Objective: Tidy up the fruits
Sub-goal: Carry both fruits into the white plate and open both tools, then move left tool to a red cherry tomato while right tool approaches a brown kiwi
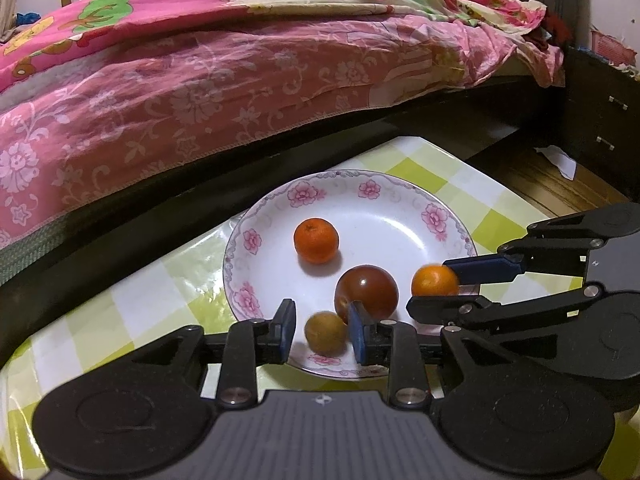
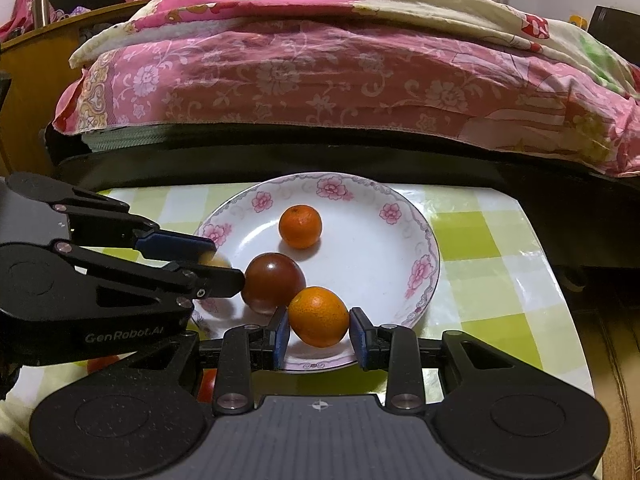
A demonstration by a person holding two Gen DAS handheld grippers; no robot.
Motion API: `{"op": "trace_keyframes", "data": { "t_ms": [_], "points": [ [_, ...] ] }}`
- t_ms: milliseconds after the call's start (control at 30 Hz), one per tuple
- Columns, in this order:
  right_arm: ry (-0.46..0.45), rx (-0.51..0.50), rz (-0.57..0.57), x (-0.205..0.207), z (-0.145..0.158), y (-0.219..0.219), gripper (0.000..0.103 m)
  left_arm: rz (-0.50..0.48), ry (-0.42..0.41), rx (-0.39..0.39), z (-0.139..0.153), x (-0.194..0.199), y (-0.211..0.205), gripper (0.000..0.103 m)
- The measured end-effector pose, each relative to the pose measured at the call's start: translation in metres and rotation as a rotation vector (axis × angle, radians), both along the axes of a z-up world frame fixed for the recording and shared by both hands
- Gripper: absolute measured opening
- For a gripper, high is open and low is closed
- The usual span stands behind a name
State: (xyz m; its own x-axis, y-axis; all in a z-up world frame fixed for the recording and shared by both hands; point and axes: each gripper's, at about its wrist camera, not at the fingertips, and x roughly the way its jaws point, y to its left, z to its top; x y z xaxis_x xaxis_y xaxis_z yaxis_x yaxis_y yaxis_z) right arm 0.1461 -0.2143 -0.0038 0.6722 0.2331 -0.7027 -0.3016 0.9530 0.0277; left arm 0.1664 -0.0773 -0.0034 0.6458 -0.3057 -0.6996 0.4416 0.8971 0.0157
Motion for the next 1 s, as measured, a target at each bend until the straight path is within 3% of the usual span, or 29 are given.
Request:
{"op": "trace_keyframes", "data": {
  "t_ms": [600, 1000],
  "points": [
    [-0.026, 0.008, -0.015, -0.004, 0.006, -0.003, 0.031, 0.006, 0.007, -0.016, 0.008, -0.007, 0.006, 0.04],
    [-0.03, 0.023, 0.001, -0.032, 0.019, 0.001, 0.031, -0.034, 0.01, -0.02, 0.023, -0.029, 0.008, 0.04]
  ]
}}
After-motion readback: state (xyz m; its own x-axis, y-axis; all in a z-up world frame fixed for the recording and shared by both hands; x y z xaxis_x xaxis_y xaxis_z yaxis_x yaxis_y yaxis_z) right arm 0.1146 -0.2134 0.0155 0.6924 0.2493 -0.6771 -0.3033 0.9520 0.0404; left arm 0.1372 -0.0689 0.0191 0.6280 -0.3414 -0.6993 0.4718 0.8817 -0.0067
